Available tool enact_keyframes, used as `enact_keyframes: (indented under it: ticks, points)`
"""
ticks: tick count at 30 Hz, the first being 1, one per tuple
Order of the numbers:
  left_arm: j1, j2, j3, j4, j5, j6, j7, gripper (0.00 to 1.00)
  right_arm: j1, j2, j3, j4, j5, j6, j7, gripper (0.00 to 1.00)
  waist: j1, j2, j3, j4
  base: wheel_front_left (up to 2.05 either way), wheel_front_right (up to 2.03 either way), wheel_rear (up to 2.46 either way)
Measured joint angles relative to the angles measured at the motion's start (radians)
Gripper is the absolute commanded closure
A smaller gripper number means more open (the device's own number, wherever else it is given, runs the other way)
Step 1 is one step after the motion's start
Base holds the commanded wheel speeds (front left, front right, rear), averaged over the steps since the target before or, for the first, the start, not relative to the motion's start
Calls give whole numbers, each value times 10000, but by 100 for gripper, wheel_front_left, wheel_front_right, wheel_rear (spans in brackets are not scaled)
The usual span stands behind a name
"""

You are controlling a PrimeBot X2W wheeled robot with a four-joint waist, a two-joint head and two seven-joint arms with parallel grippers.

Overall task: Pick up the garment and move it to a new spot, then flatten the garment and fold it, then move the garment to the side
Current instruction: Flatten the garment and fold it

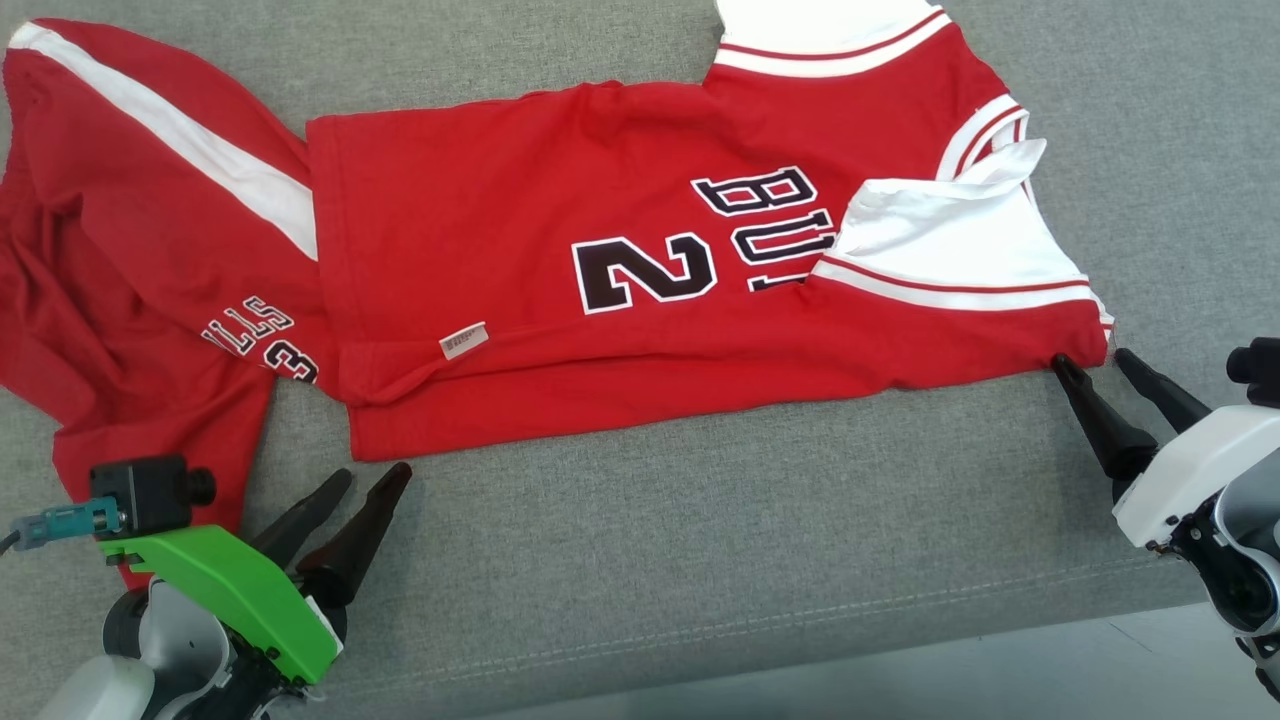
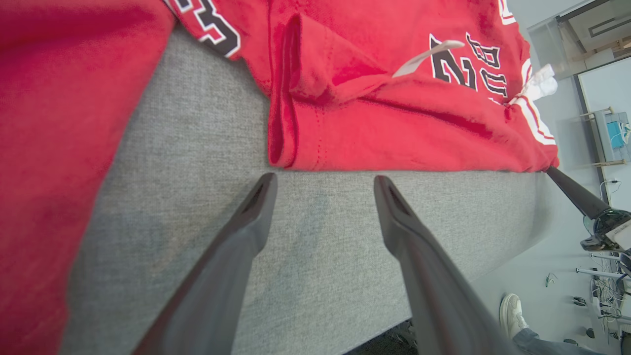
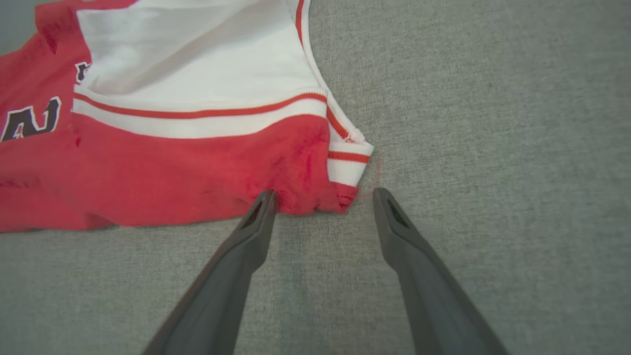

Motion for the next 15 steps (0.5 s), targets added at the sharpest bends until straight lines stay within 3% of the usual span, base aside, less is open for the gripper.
enact_keyframes:
  ticks: [15]
  points:
    - [-181, -140, 255, 349, -48, 2, 17, 0, -529, 79, 184, 199, -98, 82, 173, 0, 0, 0, 239, -21, 0, 0, 0]
